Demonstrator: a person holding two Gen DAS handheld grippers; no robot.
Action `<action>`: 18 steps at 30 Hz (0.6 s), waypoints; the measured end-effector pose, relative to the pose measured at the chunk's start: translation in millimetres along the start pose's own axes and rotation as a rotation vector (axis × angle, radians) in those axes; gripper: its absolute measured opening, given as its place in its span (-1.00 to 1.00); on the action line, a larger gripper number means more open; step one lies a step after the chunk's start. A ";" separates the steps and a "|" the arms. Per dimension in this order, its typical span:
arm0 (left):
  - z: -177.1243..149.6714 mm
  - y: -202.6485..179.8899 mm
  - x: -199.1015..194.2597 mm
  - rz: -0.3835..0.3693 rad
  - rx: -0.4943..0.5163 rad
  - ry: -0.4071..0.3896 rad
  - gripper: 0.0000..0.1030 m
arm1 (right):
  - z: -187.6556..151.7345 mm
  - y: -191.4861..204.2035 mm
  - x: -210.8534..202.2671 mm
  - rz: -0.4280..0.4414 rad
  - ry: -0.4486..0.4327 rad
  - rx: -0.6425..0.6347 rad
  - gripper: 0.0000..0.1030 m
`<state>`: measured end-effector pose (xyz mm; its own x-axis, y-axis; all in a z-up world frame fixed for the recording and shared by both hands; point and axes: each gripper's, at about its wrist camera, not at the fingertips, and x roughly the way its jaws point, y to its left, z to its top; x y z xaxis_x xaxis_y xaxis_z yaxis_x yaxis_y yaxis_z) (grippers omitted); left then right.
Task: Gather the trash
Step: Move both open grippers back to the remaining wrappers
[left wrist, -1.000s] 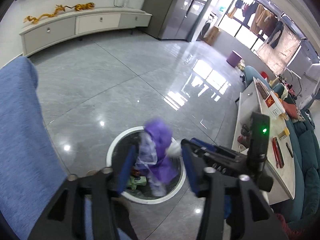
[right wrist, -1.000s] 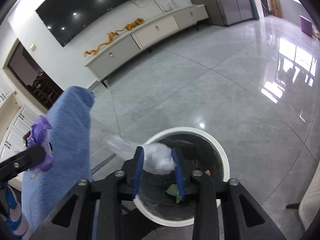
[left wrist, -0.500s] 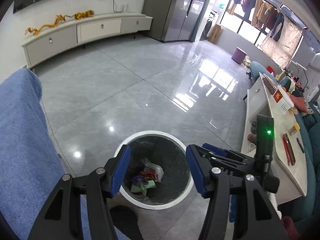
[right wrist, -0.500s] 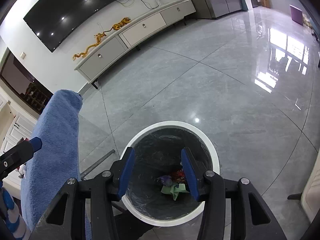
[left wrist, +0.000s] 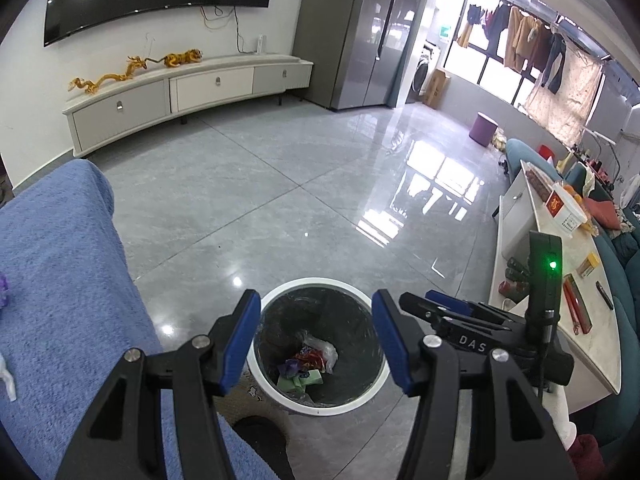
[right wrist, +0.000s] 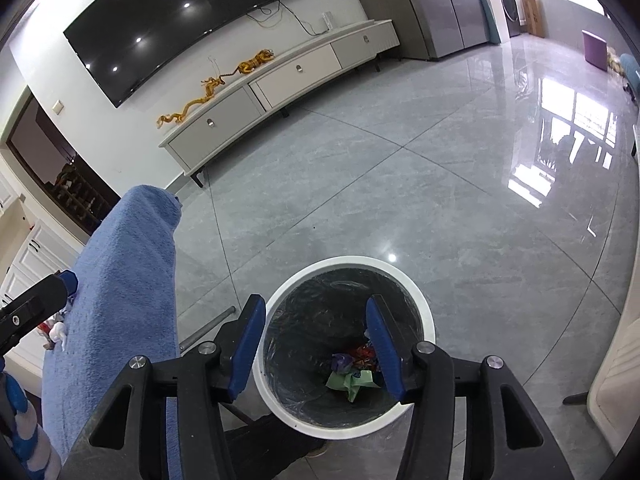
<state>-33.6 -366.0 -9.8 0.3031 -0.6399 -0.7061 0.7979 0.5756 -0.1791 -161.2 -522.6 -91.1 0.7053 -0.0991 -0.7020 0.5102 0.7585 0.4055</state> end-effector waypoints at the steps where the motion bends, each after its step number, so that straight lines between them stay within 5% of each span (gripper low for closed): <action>1: -0.6 1.5 -5.7 0.001 -0.002 -0.007 0.08 | 0.1 1.0 -2.8 -0.001 -0.004 -0.001 -0.03; 18: -25.5 36.7 -121.6 0.048 -0.071 -0.153 0.09 | 1.6 55.8 -73.8 -0.008 -0.104 -0.104 0.01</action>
<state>-54.5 -254.1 52.1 0.4195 -0.6779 -0.6037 0.7437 0.6380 -0.1996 -184.0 -474.0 -15.7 0.7511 -0.1679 -0.6385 0.4663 0.8196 0.3330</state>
